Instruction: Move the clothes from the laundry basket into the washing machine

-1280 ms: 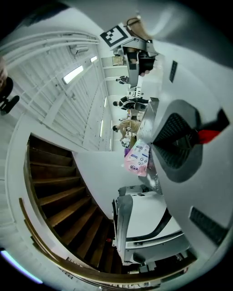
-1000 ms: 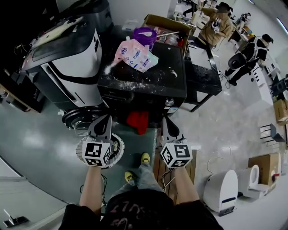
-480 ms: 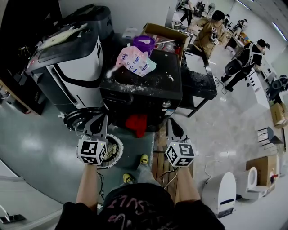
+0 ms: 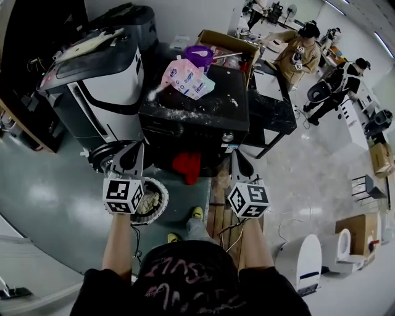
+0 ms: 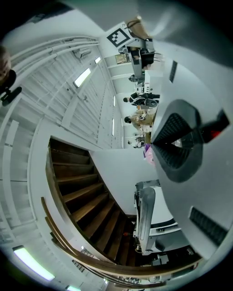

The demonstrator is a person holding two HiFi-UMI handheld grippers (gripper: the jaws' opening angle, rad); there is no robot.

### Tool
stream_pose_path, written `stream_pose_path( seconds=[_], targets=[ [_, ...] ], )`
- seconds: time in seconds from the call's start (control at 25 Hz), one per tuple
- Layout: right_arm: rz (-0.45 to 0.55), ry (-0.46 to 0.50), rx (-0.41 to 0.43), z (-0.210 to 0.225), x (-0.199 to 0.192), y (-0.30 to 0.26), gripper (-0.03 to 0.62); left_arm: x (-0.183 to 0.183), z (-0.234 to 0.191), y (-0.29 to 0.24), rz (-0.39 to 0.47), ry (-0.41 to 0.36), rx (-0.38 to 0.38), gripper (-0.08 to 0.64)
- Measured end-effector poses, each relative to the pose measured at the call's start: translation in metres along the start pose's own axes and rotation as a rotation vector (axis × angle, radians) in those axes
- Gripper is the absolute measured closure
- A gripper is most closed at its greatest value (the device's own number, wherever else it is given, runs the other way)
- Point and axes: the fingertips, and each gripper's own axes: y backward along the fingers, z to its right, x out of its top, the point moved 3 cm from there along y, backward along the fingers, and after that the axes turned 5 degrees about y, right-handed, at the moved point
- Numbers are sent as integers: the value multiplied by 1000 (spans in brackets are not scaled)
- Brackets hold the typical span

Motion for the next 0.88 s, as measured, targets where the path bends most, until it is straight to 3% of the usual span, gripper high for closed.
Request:
stream_pose_path(
  seconds=[0.28,0.88],
  targets=[
    [13,17,-12,1,8,2,589,9,-3,3,37,19,12,548],
    [13,22,-38,13,8,7,589,8,-2,7,32,17,24,548]
  ],
)
